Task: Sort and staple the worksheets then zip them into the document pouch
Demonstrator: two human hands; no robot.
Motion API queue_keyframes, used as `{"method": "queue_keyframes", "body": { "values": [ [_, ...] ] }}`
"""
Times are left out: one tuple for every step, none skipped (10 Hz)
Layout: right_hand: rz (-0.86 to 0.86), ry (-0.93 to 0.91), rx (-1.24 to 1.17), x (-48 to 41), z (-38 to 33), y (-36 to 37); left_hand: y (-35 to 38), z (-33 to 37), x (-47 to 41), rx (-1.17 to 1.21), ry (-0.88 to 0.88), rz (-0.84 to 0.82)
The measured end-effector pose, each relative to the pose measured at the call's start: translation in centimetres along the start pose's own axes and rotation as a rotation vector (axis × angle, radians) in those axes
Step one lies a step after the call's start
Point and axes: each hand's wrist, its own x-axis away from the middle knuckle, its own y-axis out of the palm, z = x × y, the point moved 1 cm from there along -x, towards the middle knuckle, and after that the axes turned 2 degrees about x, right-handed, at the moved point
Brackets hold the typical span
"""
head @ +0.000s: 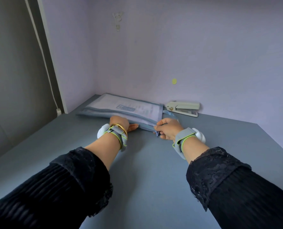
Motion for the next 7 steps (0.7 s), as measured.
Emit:
{"method": "queue_keyframes", "body": {
  "values": [
    [-0.004, -0.008, -0.022, 0.0, 0.2, -0.1, -0.5, 0.3, 1.3, -0.458, 0.049, 0.045],
    [-0.031, -0.010, -0.040, 0.3, 0.3, -0.2, -0.9, 0.2, 1.8, 0.179, -0.057, 0.073],
    [-0.098, 0.003, -0.091, 0.9, 0.1, -0.5, -0.5, -0.1, 2.1, 0.157, -0.037, 0.036],
    [-0.110, -0.028, -0.116, 1.1, 0.6, -0.7, -0.4, -0.5, 2.9, 0.194, -0.015, 0.071],
    [-0.092, -0.113, -0.039, 1.5, 1.3, -0.3, -0.1, -0.9, 4.2, 0.086, 0.039, 0.135],
    [-0.106, -0.187, 0.050, 2.7, 1.7, -0.1, 0.3, -1.2, 5.9, 0.103, 0.133, 0.165],
    [-0.139, -0.180, -0.005, 4.3, 2.4, -0.2, 0.7, -1.7, 7.4, 0.061, 0.123, 0.141]
  ]
}}
